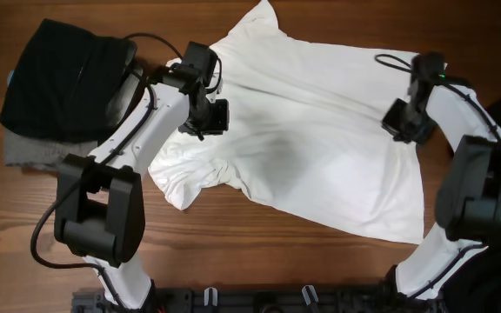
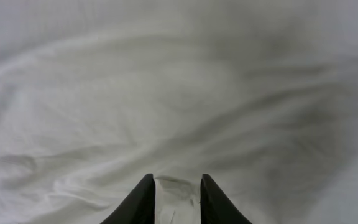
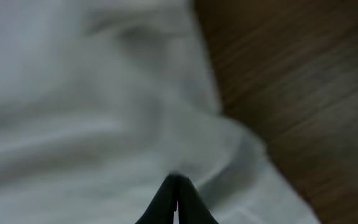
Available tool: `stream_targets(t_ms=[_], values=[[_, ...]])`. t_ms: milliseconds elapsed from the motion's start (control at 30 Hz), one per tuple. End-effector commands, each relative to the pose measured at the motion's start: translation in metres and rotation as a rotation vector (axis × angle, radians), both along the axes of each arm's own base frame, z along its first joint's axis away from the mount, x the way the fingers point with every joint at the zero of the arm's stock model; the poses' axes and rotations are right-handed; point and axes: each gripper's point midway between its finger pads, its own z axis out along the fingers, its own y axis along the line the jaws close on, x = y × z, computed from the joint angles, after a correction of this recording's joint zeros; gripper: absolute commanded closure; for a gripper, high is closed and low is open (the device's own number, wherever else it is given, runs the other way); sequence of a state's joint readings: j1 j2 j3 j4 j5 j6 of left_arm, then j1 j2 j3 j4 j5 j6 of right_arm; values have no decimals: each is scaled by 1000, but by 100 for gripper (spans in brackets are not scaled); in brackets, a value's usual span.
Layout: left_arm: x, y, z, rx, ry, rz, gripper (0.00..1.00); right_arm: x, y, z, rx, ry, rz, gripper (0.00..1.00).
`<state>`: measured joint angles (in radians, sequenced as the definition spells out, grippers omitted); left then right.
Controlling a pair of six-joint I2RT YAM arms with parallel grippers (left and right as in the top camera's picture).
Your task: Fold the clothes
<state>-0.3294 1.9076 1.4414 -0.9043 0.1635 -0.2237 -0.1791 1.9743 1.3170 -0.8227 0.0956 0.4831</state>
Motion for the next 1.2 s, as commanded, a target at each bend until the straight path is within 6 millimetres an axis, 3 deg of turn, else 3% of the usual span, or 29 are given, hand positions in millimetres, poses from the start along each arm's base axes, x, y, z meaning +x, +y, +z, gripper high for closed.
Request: stream_targets(t_ms=[0,133,233,300,433,500,533,567,600,700,800,1033,1167], values=[[-5,-3,-5,-4,19,-16,63,-25,-70,0,-79,22,-235,89],[6,-7,-3,-18,-29,-27,60,-26,-75,1,181,-63,-260,79],[30,-16,5,-49,-139,-46,56,-22,-74,15,220,-119,-213,76],[52,-23,14,-80,-235,-46,56,-14,-64,32,248,-172,-149,74],[96,-38,37,-128,-456,-94,58,6,-27,82,313,-323,27,70],[118,-44,41,-140,-551,-111,67,9,-3,112,317,-388,120,68],[128,-44,38,-142,-584,-104,78,9,10,126,318,-415,165,68],[141,-44,28,-148,-614,-95,85,4,30,146,322,-442,237,67],[147,-42,21,-148,-622,-88,85,-1,41,153,322,-443,271,66],[165,-32,-8,-143,-636,-63,86,-19,70,163,345,-402,331,66],[179,-16,-35,-134,-645,-31,85,-35,92,159,376,-333,370,66],[190,45,-92,-76,-590,52,78,-44,115,153,347,-262,394,65],[195,90,-104,-66,-564,178,78,-47,122,148,286,-223,404,62]])
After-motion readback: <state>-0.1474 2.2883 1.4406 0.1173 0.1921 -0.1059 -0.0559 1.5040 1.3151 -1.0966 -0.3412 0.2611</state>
